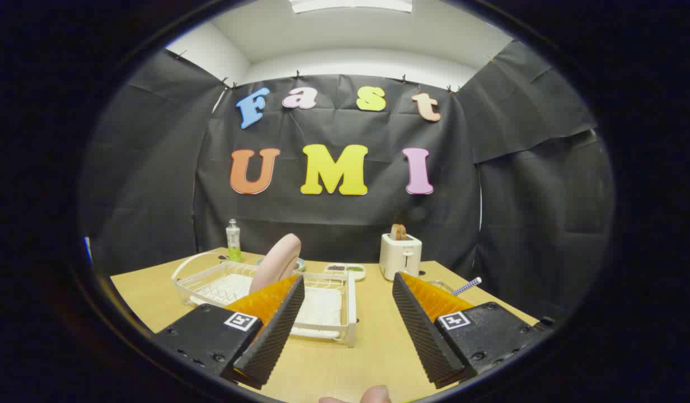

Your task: Take the plate from the dish rack, then take the spoon from the basket and place it into the plate.

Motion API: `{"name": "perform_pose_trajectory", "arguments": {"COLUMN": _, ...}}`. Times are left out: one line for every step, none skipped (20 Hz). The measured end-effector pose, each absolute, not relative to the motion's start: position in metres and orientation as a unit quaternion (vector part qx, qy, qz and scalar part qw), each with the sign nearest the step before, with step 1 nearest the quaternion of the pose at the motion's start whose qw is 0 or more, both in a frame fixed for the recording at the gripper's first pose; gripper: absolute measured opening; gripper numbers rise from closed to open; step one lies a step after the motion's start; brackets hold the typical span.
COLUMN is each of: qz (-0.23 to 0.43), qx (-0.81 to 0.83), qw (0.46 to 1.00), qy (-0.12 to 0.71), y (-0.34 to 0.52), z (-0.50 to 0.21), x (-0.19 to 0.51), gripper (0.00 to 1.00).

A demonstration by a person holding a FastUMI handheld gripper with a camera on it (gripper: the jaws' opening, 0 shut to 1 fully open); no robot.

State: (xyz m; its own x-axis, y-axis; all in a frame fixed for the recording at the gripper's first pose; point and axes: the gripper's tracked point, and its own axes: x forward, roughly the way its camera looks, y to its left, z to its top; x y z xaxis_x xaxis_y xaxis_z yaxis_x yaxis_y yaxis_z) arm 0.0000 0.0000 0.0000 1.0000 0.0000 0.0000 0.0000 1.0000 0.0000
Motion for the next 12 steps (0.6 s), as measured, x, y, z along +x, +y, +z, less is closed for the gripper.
{"name": "perform_pose_trajectory", "arguments": {"qz": 0.001, "qx": -0.002, "qw": 1.000, "qy": 0.000, "y": 0.001, "z": 0.000, "x": 0.000, "gripper": 1.00}}
{"name": "perform_pose_trajectory", "arguments": {"qz": 0.005, "qx": -0.003, "qw": 1.000, "qy": -0.004, "y": 0.003, "z": 0.000, "x": 0.000, "gripper": 1.00}}
{"name": "perform_pose_trajectory", "arguments": {"qz": 0.007, "qx": -0.004, "qw": 1.000, "qy": -0.009, "y": 0.006, "z": 0.003, "x": -0.001, "gripper": 1.00}}
{"name": "perform_pose_trajectory", "arguments": {"qz": 0.008, "qx": -0.006, "qw": 1.000, "qy": -0.015, "y": 0.006, "z": 0.003, "x": -0.002, "gripper": 1.00}}
{"name": "perform_pose_trajectory", "arguments": {"qz": 0.008, "qx": -0.008, "qw": 1.000, "qy": -0.021, "y": 0.007, "z": 0.006, "x": -0.003, "gripper": 1.00}}
{"name": "perform_pose_trajectory", "arguments": {"qz": 0.007, "qx": -0.010, "qw": 1.000, "qy": -0.027, "y": 0.008, "z": 0.007, "x": -0.003, "gripper": 1.00}}
{"name": "perform_pose_trajectory", "arguments": {"qz": 0.009, "qx": -0.010, "qw": 0.999, "qy": -0.033, "y": 0.009, "z": 0.011, "x": -0.004, "gripper": 1.00}}
{"name": "perform_pose_trajectory", "arguments": {"qz": 0.012, "qx": -0.009, "qw": 0.999, "qy": -0.038, "y": 0.011, "z": 0.013, "x": -0.005, "gripper": 1.00}}
{"name": "perform_pose_trajectory", "arguments": {"qz": 0.013, "qx": -0.008, "qw": 0.999, "qy": -0.039, "y": 0.013, "z": 0.013, "x": -0.005, "gripper": 1.00}}
{"name": "perform_pose_trajectory", "arguments": {"qz": 0.014, "qx": -0.008, "qw": 0.999, "qy": -0.040, "y": 0.013, "z": 0.012, "x": -0.005, "gripper": 1.00}}
{"name": "perform_pose_trajectory", "arguments": {"qz": 0.013, "qx": -0.009, "qw": 0.999, "qy": -0.040, "y": 0.014, "z": 0.012, "x": -0.004, "gripper": 1.00}}
{"name": "perform_pose_trajectory", "arguments": {"qz": 0.014, "qx": -0.007, "qw": 0.999, "qy": -0.040, "y": 0.014, "z": 0.012, "x": -0.004, "gripper": 1.00}}
